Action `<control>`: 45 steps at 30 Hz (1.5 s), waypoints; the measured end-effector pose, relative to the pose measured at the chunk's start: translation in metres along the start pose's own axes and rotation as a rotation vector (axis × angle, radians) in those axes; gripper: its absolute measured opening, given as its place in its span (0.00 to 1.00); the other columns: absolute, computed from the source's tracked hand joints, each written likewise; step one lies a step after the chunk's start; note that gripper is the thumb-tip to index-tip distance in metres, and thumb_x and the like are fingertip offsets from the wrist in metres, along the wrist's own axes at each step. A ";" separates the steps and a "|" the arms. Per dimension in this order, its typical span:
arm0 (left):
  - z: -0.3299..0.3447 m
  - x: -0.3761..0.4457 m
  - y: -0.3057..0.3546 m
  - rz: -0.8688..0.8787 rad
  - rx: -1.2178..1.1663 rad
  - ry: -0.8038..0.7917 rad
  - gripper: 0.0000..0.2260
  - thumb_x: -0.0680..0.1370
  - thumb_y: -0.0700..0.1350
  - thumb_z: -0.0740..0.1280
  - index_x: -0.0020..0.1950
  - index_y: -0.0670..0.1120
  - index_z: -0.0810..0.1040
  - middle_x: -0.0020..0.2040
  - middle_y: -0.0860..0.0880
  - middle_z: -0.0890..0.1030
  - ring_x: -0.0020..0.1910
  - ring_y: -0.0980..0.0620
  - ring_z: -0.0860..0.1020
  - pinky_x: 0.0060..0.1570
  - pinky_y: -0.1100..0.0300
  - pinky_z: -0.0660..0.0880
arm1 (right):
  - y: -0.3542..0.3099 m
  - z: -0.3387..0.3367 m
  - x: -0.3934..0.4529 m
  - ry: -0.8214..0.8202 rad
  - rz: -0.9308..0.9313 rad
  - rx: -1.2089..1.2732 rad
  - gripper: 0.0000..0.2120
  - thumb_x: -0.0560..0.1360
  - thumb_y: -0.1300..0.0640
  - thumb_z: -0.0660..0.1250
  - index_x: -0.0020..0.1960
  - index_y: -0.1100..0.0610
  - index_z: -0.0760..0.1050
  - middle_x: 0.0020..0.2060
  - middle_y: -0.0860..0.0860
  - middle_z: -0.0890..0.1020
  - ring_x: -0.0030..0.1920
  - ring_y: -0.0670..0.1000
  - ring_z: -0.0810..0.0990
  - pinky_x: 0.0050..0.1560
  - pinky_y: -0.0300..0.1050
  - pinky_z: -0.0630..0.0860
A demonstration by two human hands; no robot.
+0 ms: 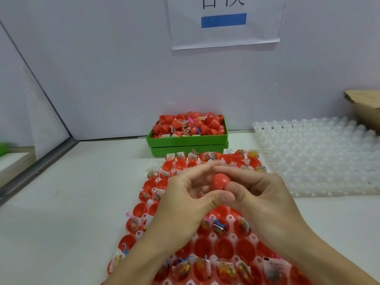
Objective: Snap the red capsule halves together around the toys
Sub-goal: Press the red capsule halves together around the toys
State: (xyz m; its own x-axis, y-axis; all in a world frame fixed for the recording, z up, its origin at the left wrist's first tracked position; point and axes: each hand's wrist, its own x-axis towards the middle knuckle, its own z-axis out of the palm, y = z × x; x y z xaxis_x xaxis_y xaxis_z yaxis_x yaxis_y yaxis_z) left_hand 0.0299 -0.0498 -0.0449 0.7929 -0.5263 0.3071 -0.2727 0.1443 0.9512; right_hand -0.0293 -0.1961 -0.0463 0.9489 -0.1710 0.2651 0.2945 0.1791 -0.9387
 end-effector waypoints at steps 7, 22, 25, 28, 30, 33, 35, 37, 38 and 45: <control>0.006 -0.003 0.000 0.009 -0.110 -0.009 0.15 0.68 0.46 0.77 0.55 0.51 0.85 0.50 0.46 0.86 0.51 0.52 0.84 0.50 0.62 0.79 | 0.005 0.003 -0.001 -0.004 -0.088 -0.001 0.29 0.60 0.38 0.77 0.54 0.54 0.84 0.47 0.56 0.87 0.51 0.57 0.86 0.52 0.46 0.82; -0.005 0.002 0.003 -0.173 -0.413 -0.041 0.16 0.74 0.48 0.69 0.59 0.43 0.82 0.59 0.41 0.83 0.57 0.44 0.82 0.53 0.54 0.80 | -0.002 -0.002 0.001 0.033 -0.125 -0.175 0.17 0.70 0.72 0.71 0.52 0.53 0.84 0.44 0.48 0.88 0.47 0.46 0.87 0.46 0.33 0.80; -0.005 0.003 0.000 -0.123 -0.248 0.040 0.11 0.76 0.45 0.66 0.55 0.45 0.84 0.54 0.42 0.84 0.54 0.44 0.83 0.51 0.53 0.81 | 0.000 -0.003 0.003 0.117 -0.145 -0.217 0.17 0.68 0.70 0.74 0.48 0.50 0.84 0.39 0.48 0.88 0.40 0.46 0.87 0.41 0.33 0.80; -0.006 0.003 -0.003 -0.109 -0.171 0.050 0.10 0.77 0.45 0.66 0.54 0.47 0.85 0.52 0.43 0.85 0.53 0.45 0.84 0.49 0.54 0.81 | 0.001 -0.005 0.003 0.118 -0.160 -0.265 0.17 0.68 0.69 0.75 0.49 0.50 0.84 0.41 0.47 0.87 0.42 0.45 0.86 0.42 0.32 0.79; -0.006 0.003 -0.003 -0.099 -0.162 0.022 0.08 0.78 0.45 0.68 0.55 0.48 0.84 0.53 0.43 0.85 0.54 0.45 0.84 0.50 0.54 0.81 | 0.002 -0.005 0.003 0.120 -0.164 -0.276 0.18 0.68 0.70 0.75 0.49 0.50 0.84 0.42 0.47 0.87 0.44 0.46 0.86 0.43 0.33 0.79; -0.005 0.002 -0.003 -0.020 -0.028 0.061 0.10 0.74 0.40 0.73 0.54 0.48 0.83 0.51 0.47 0.86 0.51 0.48 0.84 0.48 0.59 0.81 | 0.004 -0.006 0.004 0.162 -0.150 -0.319 0.17 0.68 0.69 0.76 0.48 0.50 0.83 0.41 0.46 0.87 0.44 0.45 0.86 0.44 0.34 0.80; -0.004 0.001 -0.004 0.055 0.115 0.148 0.14 0.70 0.37 0.77 0.53 0.50 0.82 0.48 0.51 0.85 0.50 0.51 0.84 0.47 0.63 0.80 | 0.004 -0.006 0.004 0.191 -0.125 -0.324 0.12 0.69 0.64 0.76 0.48 0.50 0.83 0.40 0.46 0.87 0.42 0.44 0.86 0.42 0.35 0.80; -0.003 0.001 -0.004 0.117 0.230 0.214 0.18 0.67 0.39 0.80 0.51 0.54 0.81 0.48 0.53 0.83 0.51 0.52 0.82 0.46 0.64 0.80 | 0.001 -0.004 0.003 0.141 -0.059 -0.231 0.10 0.68 0.56 0.73 0.49 0.52 0.84 0.41 0.48 0.88 0.41 0.47 0.87 0.40 0.35 0.80; -0.002 0.000 -0.004 0.159 0.306 0.224 0.18 0.66 0.40 0.80 0.50 0.55 0.80 0.48 0.55 0.82 0.51 0.53 0.82 0.46 0.65 0.80 | 0.001 -0.003 0.001 0.097 -0.025 -0.182 0.13 0.67 0.54 0.73 0.51 0.54 0.84 0.42 0.49 0.88 0.42 0.48 0.87 0.39 0.36 0.80; -0.002 -0.001 -0.005 0.271 0.535 0.130 0.22 0.70 0.46 0.75 0.64 0.53 0.78 0.57 0.59 0.77 0.58 0.52 0.78 0.55 0.59 0.78 | 0.004 -0.001 0.002 0.100 -0.003 -0.184 0.17 0.74 0.72 0.68 0.56 0.56 0.83 0.45 0.50 0.88 0.47 0.51 0.87 0.45 0.41 0.83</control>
State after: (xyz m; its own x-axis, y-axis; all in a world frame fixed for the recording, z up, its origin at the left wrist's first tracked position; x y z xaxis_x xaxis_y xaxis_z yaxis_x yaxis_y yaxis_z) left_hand 0.0317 -0.0488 -0.0498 0.7077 -0.4188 0.5690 -0.6830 -0.1996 0.7026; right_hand -0.0267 -0.1963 -0.0498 0.9295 -0.2683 0.2532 0.2630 0.0005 -0.9648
